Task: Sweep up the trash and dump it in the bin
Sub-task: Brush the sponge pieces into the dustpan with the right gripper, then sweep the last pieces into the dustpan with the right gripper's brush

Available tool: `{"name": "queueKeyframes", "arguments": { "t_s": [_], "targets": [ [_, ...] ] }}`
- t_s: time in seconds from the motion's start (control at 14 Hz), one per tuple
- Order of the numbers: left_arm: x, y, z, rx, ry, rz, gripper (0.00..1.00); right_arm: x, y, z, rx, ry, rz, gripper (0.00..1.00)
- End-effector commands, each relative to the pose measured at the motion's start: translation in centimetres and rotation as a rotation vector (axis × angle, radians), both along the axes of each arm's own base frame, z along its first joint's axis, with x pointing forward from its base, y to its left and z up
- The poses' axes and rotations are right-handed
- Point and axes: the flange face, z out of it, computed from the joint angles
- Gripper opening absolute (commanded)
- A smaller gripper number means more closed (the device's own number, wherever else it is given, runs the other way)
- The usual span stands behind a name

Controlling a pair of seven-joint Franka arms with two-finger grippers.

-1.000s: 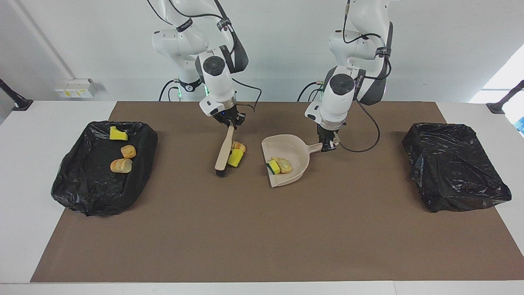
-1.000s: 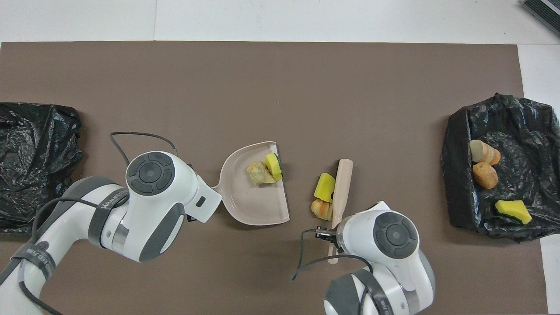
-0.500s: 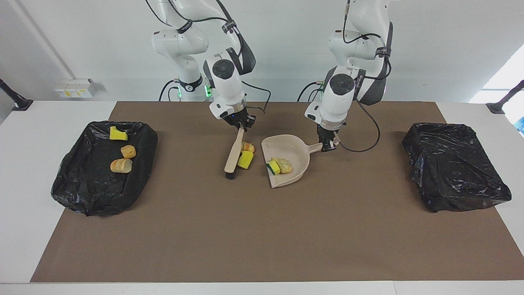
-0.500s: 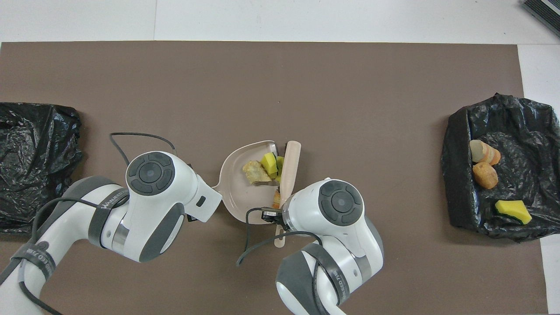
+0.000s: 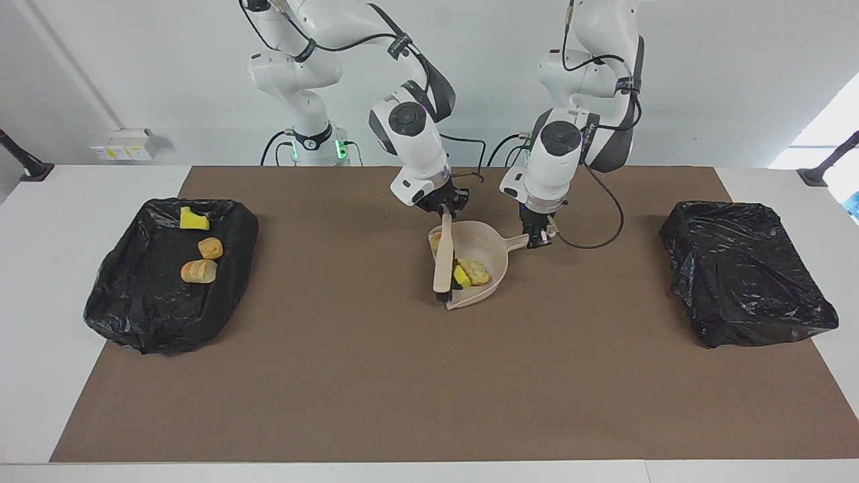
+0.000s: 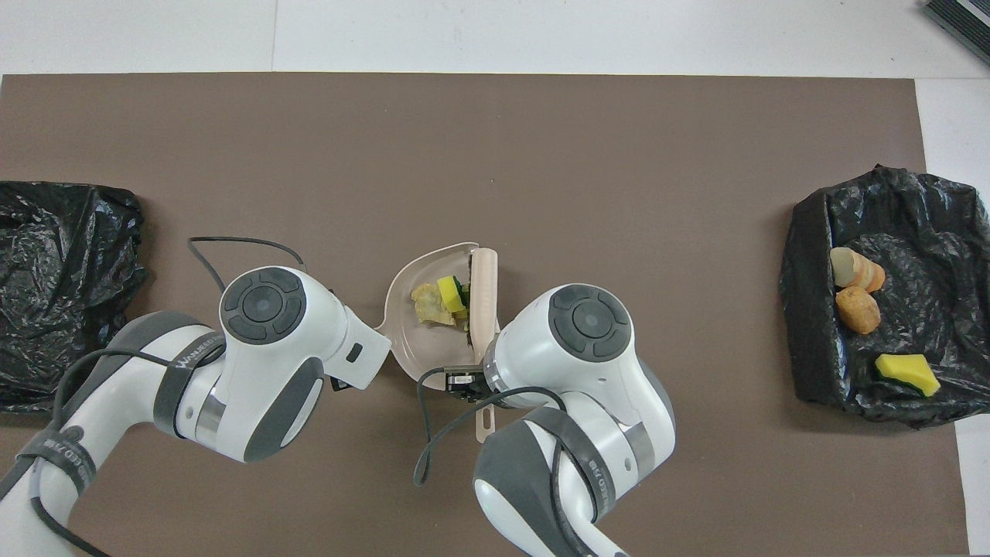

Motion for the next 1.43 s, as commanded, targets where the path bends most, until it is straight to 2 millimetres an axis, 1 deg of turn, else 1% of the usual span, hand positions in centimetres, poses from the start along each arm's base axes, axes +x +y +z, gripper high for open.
{"name": "queueKeyframes", "arguments": {
  "t_s": [0.0, 0.07, 0.14, 0.21, 0.29, 0.43, 0.57, 0.64, 0.71, 0.86, 0.93, 1.07, 1.21, 1.29, 1.36],
  "targets": [
    [0.8, 2.0, 1.1, -0.002, -0.03, 0.049, 0.0, 1.8, -2.9, 2.9, 0.05, 0.004, 0.164, 0.0],
    [1.3, 3.1, 1.9, -0.006, -0.042, 0.07, 0.0, 1.8, -3.6, 2.7, 0.059, -0.003, 0.233, 0.0],
    [1.5, 3.5, 2.3, -0.01, -0.048, 0.08, 0.0, 1.5, -4.1, 2.5, 0.062, -0.021, 0.301, 0.0],
    [1.6, 4.1, 3.0, -0.02, -0.055, 0.096, 0.0, 1.2, -4.8, 1.9, 0.056, -0.035, 0.359, 0.0],
    [1.7, 4.7, 3.3, -0.029, -0.053, 0.113, 0.0, 1.2, -5.9, 1.5, 0.045, -0.047, 0.386, 0.0],
    [1.7, 4.8, 3.5, -0.032, -0.053, 0.118, 0.0, 1.1, -7.7, 0.6, -0.017, -0.059, 0.423, 0.0],
    [1.5, 4.7, 3.4, -0.031, -0.05, 0.116, 0.0, 1.6, -9.6, -0.2, -0.053, -0.06, 0.384, 0.0],
    [1.1, 4.6, 3.4, -0.03, -0.05, 0.113, 0.0, 2.0, -10.5, -0.5, -0.063, -0.058, 0.352, 0.0],
    [0.5, 4.8, 3.2, -0.026, -0.044, 0.112, 0.0, 2.1, -10.9, -0.9, -0.078, -0.057, 0.342, 0.0],
    [-0.4, 4.6, 2.3, -0.017, -0.026, 0.107, 0.0, 2.4, -12.1, -2.8, -0.124, -0.075, 0.317, 0.0],
    [-0.7, 4.6, 1.8, -0.014, -0.018, 0.106, 0.0, 2.4, -12.3, -3.4, -0.137, -0.081, 0.296, 0.0],
    [-1.1, 4.3, 1.4, -0.01, -0.011, 0.101, 0.0, 2.8, -12.4, -4.6, -0.164, -0.079, 0.263, 0.0],
    [-1.1, 4.2, 1.1, -0.008, -0.006, 0.103, 0.0, 2.7, -11.4, -5.1, -0.165, -0.089, 0.281, 0.0],
    [-1.5, 3.7, 0.6, -0.005, 0.0, 0.1, 0.0, 2.8, -11.1, -5.7, -0.159, -0.087, 0.284, 0.0],
    [-1.8, 3.5, 0.4, -0.002, 0.002, 0.112, 0.0, 2.3, -9.6, -6.3, -0.149, -0.091, 0.309, 0.0]
  ]
}}
